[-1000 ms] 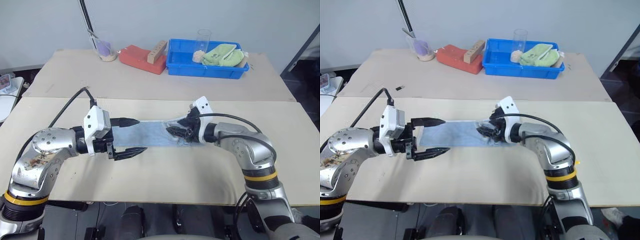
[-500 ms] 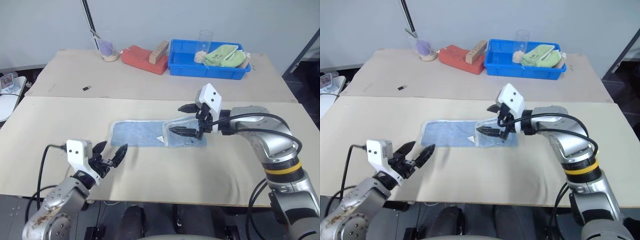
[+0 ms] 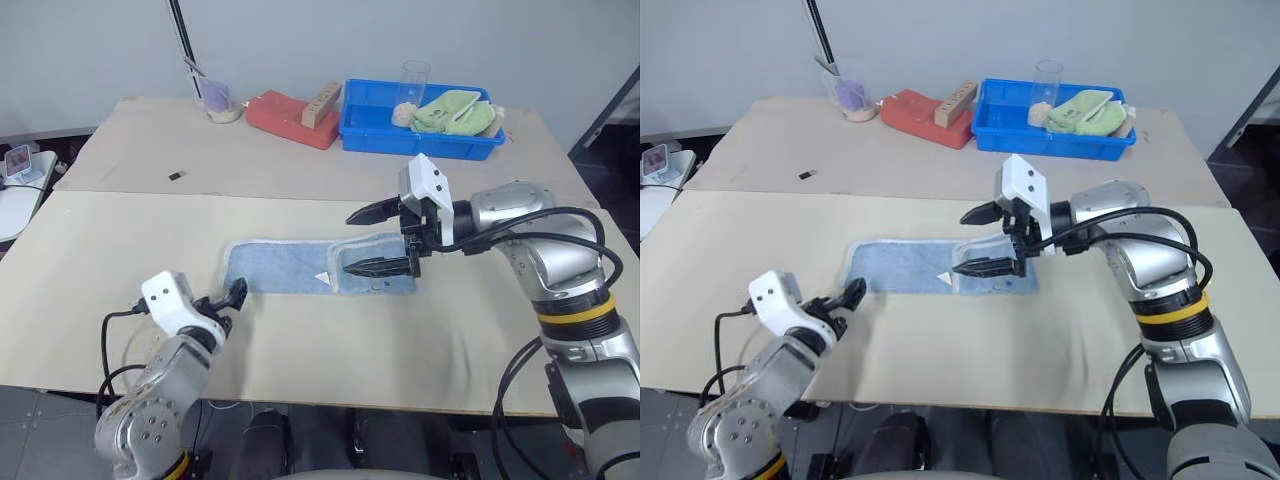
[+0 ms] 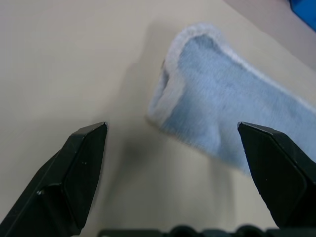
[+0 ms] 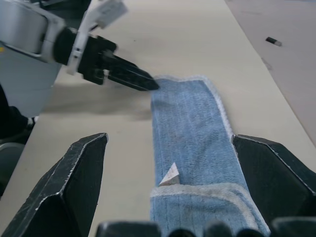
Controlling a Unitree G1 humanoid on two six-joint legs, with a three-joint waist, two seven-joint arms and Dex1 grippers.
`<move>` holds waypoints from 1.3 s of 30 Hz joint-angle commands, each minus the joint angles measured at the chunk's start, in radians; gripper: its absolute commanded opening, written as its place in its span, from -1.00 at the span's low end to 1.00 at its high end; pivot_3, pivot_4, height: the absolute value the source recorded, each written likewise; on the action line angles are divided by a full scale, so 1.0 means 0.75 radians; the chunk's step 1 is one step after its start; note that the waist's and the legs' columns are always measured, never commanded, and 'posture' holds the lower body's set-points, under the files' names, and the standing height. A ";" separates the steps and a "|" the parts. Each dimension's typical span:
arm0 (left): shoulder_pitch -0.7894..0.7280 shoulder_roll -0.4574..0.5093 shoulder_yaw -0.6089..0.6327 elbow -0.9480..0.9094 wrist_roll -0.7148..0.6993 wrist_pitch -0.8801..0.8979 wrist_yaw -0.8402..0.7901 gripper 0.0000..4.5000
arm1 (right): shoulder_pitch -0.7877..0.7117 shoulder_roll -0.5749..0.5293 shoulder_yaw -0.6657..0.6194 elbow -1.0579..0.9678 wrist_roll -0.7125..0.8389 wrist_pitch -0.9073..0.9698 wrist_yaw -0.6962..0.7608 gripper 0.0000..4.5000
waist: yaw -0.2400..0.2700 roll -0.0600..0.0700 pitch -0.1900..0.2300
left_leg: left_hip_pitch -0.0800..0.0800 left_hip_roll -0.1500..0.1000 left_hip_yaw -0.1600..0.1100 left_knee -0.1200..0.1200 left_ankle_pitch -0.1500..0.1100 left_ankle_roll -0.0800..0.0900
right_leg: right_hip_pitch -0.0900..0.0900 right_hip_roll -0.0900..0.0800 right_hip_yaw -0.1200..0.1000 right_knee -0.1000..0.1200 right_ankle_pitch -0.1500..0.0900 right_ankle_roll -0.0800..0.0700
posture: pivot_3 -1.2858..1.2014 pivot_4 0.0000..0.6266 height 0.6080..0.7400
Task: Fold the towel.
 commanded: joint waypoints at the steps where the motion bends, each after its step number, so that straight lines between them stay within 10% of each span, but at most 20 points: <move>1: -0.056 -0.034 0.004 0.067 -0.016 0.054 0.070 1.00 | -0.045 -0.013 -0.039 -0.001 0.019 -0.030 0.032 0.99 | 0.002 0.000 0.000 | 0.000 0.000 0.000 0.000 0.000 0.000 | 0.000 0.000 0.000 0.000 0.000 0.000 | 0.03 -0.52 -0.20; 5: -0.111 -0.056 0.006 0.117 0.014 0.060 0.106 1.00 | -0.053 -0.010 -0.048 0.001 0.020 -0.021 0.037 0.99 | 0.011 0.000 0.000 | 0.001 -0.002 0.000 0.000 0.000 0.000 | 0.001 -0.002 0.000 0.000 0.000 0.000 | 0.03 -0.52 -0.20; 15: -0.201 -0.051 0.038 0.188 -0.037 0.077 0.097 -0.99 | -0.022 -0.042 -0.099 -0.054 0.059 0.038 0.006 1.00 | 0.023 0.000 0.000 | -0.001 -0.011 -0.002 0.000 0.000 0.000 | 0.001 -0.011 -0.001 0.000 0.000 0.002 | 0.03 -0.52 -0.20; 30: -0.485 0.439 -0.363 0.219 0.077 -0.030 -0.461 -0.99 | 0.191 -0.364 -0.293 -0.238 0.129 0.166 -0.001 1.00 | 0.031 0.000 0.000 | -0.006 -0.014 -0.006 -0.001 0.000 0.000 | 0.002 -0.013 -0.005 -0.009 0.002 0.005 | 0.03 -0.52 -0.20; 39: -0.738 0.405 -0.919 0.535 0.285 -0.303 -0.988 -0.99 | 0.466 -0.581 -0.558 -0.413 0.218 0.317 -0.093 1.00 | 0.024 0.000 0.001 | 0.002 -0.015 -0.005 -0.006 0.000 0.000 | 0.018 -0.014 -0.004 -0.023 -0.003 0.019 | 0.03 -0.52 -0.20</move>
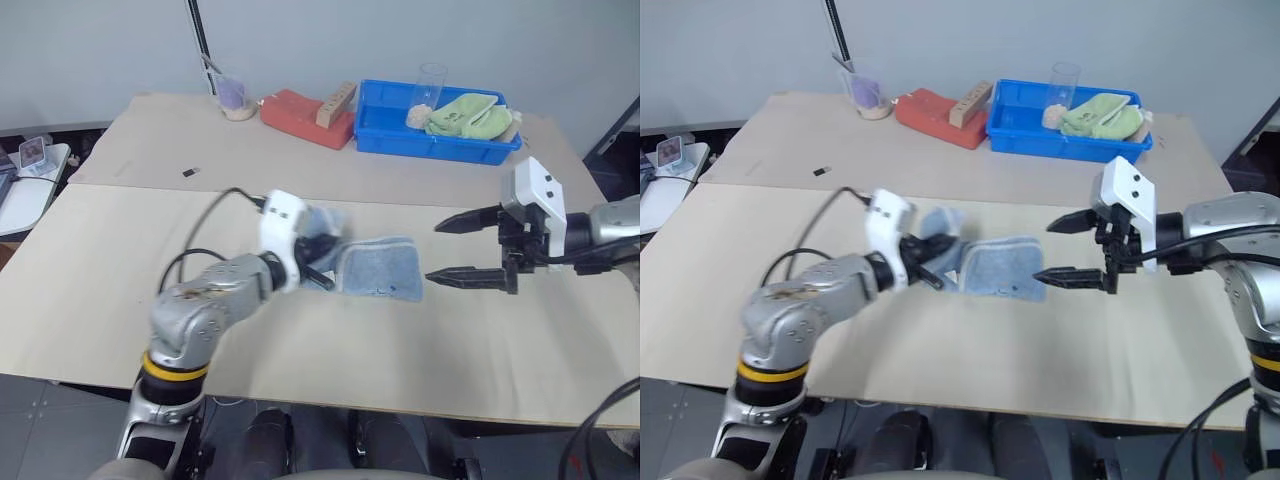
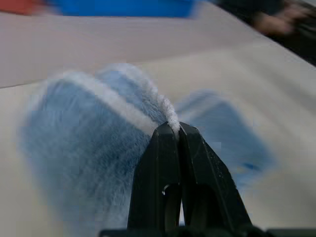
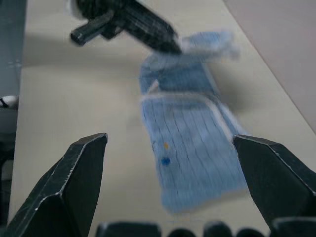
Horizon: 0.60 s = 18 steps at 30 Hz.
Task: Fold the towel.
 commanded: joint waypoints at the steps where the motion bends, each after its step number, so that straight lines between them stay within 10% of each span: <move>1: -0.096 -0.050 -0.133 0.139 0.113 -0.164 -0.170 -0.99 | 0.062 -0.046 -0.143 -0.095 0.049 0.065 -0.065 1.00 | -0.002 0.000 0.000 | 0.000 0.000 0.000 -0.001 0.000 0.000 | 0.001 0.000 0.000 0.000 0.000 0.000 | 0.03 -0.52 -0.20; 13: -0.170 -0.236 -0.261 0.449 0.365 -0.462 -0.376 -0.99 | 0.284 -0.042 -0.334 -0.287 0.164 0.194 -0.260 1.00 | 0.000 0.001 0.001 | 0.000 0.000 -0.001 -0.012 0.000 0.001 | 0.006 0.001 0.001 -0.009 0.000 0.001 | 0.03 -0.52 -0.20; 18: -0.141 -0.213 -0.261 0.403 0.395 -0.530 -0.475 0.00 | 0.273 -0.029 -0.308 -0.254 0.150 0.164 -0.308 1.00 | 0.001 0.001 0.001 | 0.002 0.000 -0.001 -0.013 0.000 0.001 | 0.007 0.000 0.001 -0.014 0.002 0.004 | 0.03 -0.52 -0.20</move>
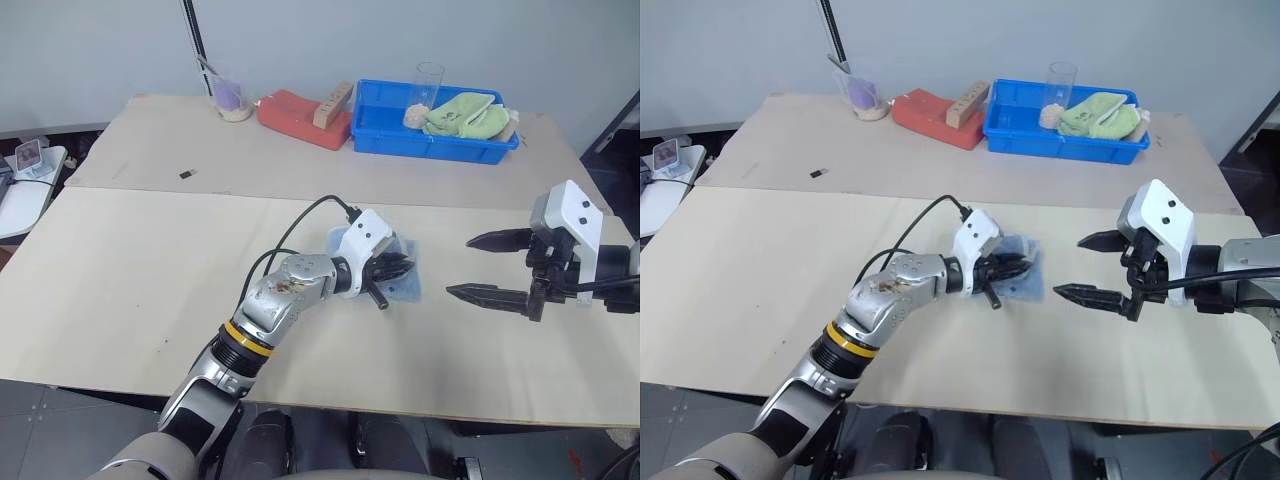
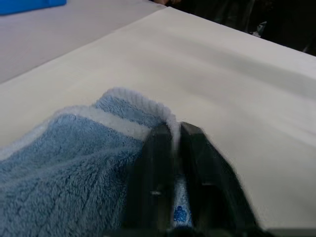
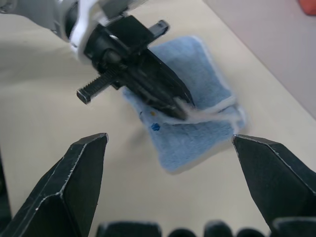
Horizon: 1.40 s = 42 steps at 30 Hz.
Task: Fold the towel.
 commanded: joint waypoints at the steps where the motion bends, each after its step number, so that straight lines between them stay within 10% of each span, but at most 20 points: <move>1: 0.011 0.006 0.002 -0.073 0.030 -0.085 -0.070 0.21 | -0.021 0.013 -0.021 0.013 0.007 -0.030 -0.042 1.00 | 0.001 0.000 0.000 | 0.000 0.000 0.000 0.000 0.000 0.000 | 0.000 0.000 0.000 0.000 0.000 0.000 | 0.03 -0.52 -0.20; 5: 0.025 0.018 0.048 -0.127 0.019 -0.162 -0.134 0.98 | -0.048 0.054 0.003 0.041 -0.008 -0.041 -0.107 1.00 | 0.003 0.000 0.000 | 0.000 0.000 0.000 0.000 0.000 0.000 | 0.000 0.000 0.000 -0.001 0.000 0.000 | 0.03 -0.52 -0.20; 13: 0.020 0.305 0.238 -0.199 -0.003 -0.303 -0.357 0.98 | -0.160 0.251 0.172 0.157 -0.114 -0.103 -0.312 1.00 | -0.010 0.002 0.001 | 0.004 0.001 0.000 -0.002 0.000 0.000 | 0.002 0.002 0.002 0.000 0.000 0.000 | 0.03 -0.52 -0.20; 22: 0.199 0.936 0.542 -0.361 -0.279 -0.275 -0.959 0.98 | -0.333 0.634 0.400 0.515 -0.305 -0.238 -0.521 1.00 | -0.011 0.004 0.005 | 0.012 0.003 0.002 -0.006 0.000 0.000 | 0.000 0.003 0.001 0.001 -0.001 -0.003 | 0.03 -0.52 -0.20; 37: 0.402 1.037 0.807 -0.589 -0.536 -0.223 -0.989 0.98 | -0.420 0.742 0.446 0.908 -0.386 -0.287 -0.426 1.00 | -0.012 0.005 0.005 | 0.009 0.002 0.002 -0.004 0.000 0.000 | -0.001 0.003 0.002 0.002 -0.001 -0.002 | 0.03 -0.52 -0.20; 42: 0.392 1.045 0.811 -0.589 -0.540 -0.249 -1.002 1.00 | -0.432 0.760 0.475 0.918 -0.371 -0.247 -0.367 0.30 | -0.013 0.005 0.005 | 0.011 0.003 0.002 -0.004 0.000 0.000 | -0.001 0.005 0.002 0.003 -0.002 -0.003 | 0.03 -0.52 -0.20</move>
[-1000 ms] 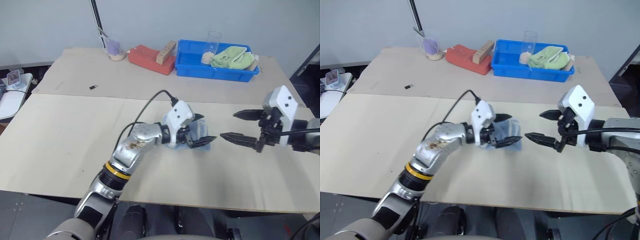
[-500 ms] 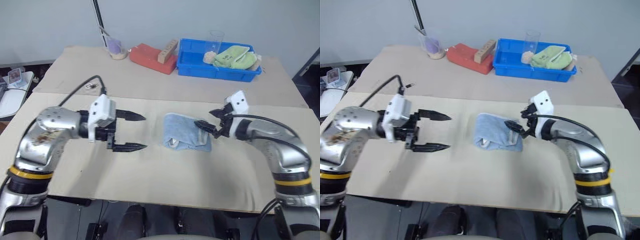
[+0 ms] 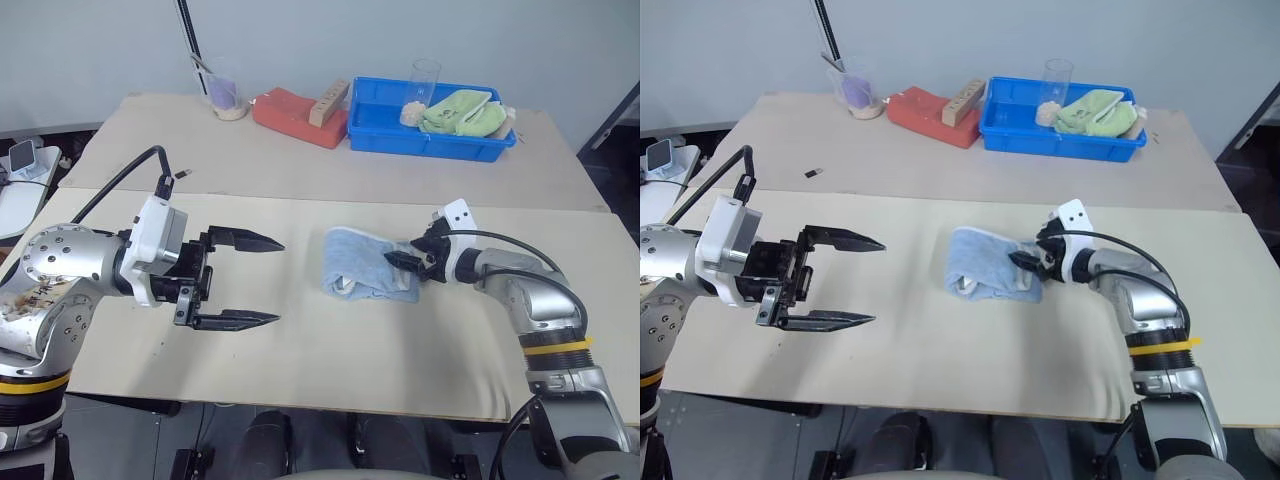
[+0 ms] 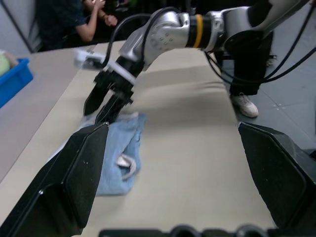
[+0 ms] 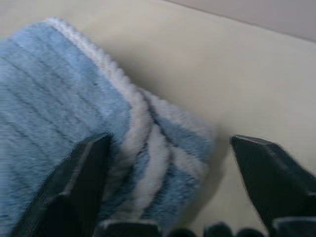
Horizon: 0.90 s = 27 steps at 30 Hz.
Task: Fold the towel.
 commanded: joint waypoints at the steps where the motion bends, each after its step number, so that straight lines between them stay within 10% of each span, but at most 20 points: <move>1: -0.020 0.018 0.039 -0.019 -0.021 -0.026 -0.015 1.00 | -0.035 0.013 -0.005 -0.024 0.027 0.029 0.037 0.17 | 0.000 0.000 0.000 | 0.000 0.000 0.000 0.000 0.000 0.000 | 0.000 0.000 0.000 0.000 0.000 0.000 | 0.03 -0.52 -0.20; 9: -0.070 -0.027 0.015 -0.009 -0.020 -0.010 0.057 1.00 | -0.084 0.024 -0.027 0.004 0.005 -0.022 0.048 -0.98 | 0.001 0.000 0.000 | 0.000 -0.001 0.000 0.000 0.000 0.000 | 0.000 -0.001 0.000 0.000 0.000 0.000 | 0.03 -0.52 -0.20; 24: -0.196 -0.041 -0.055 0.115 0.062 0.062 0.168 1.00 | -0.097 -0.069 -0.374 0.406 -0.045 -0.117 -0.297 -0.98 | -0.006 0.000 0.000 | -0.003 -0.003 0.001 0.000 0.000 0.000 | 0.000 -0.002 0.001 -0.001 0.004 -0.007 | 0.03 -0.52 -0.20; 27: -0.209 -0.042 -0.065 0.142 0.077 0.043 0.156 1.00 | -0.090 -0.036 -0.397 0.369 -0.031 -0.115 -0.328 -0.47 | -0.019 0.000 0.000 | -0.002 -0.002 0.001 0.000 0.000 0.000 | -0.001 -0.001 0.002 0.002 0.004 -0.007 | 0.03 -0.52 -0.20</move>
